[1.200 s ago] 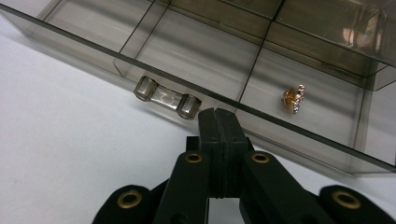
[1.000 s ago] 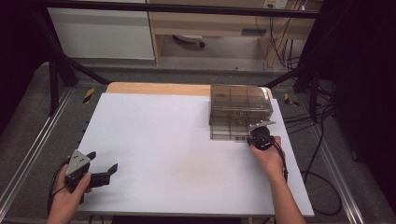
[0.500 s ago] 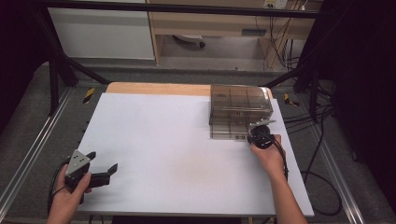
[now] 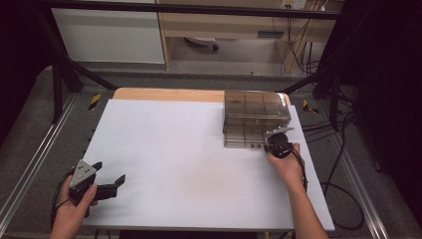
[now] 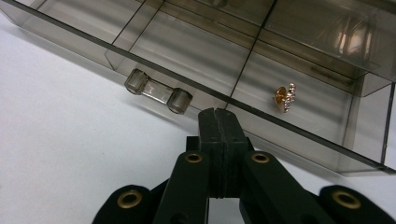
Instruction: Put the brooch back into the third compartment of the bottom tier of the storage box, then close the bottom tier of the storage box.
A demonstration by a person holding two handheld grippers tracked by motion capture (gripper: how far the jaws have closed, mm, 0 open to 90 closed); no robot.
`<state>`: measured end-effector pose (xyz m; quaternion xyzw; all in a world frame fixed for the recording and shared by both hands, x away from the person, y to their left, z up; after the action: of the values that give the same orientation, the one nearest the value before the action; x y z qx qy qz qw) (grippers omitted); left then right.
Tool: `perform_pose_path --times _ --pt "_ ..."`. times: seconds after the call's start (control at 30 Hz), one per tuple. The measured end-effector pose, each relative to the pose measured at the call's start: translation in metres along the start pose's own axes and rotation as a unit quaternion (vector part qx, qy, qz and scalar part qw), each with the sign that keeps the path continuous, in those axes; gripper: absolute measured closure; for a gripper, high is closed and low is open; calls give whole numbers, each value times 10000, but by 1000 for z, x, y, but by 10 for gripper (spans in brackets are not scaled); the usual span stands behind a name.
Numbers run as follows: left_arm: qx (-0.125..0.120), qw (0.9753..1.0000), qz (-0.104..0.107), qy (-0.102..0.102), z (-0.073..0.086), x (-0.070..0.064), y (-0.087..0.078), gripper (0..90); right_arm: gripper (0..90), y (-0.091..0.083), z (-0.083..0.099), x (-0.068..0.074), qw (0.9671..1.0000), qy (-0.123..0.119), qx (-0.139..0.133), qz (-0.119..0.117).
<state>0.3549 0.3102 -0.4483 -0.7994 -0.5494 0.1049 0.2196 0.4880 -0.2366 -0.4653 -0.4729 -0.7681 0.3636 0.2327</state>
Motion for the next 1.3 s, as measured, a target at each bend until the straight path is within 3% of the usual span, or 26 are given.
perform_pose_path --times 1.3 --pt "27 10000 23 40 0 -2 1 45 900 7 -8 -5 9999 -75 110 47"
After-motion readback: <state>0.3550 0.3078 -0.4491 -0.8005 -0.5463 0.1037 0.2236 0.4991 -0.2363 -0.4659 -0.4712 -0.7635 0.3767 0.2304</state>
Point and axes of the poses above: each handheld gripper's, and its own axes: y roughly forward along the jaws, z roughly out of its underside, x roughly to its left, the point moved 4 cm from there along y, roughly forward along the jaws, and after that the axes turned 6 degrees about -z, right-handed, at the moved point
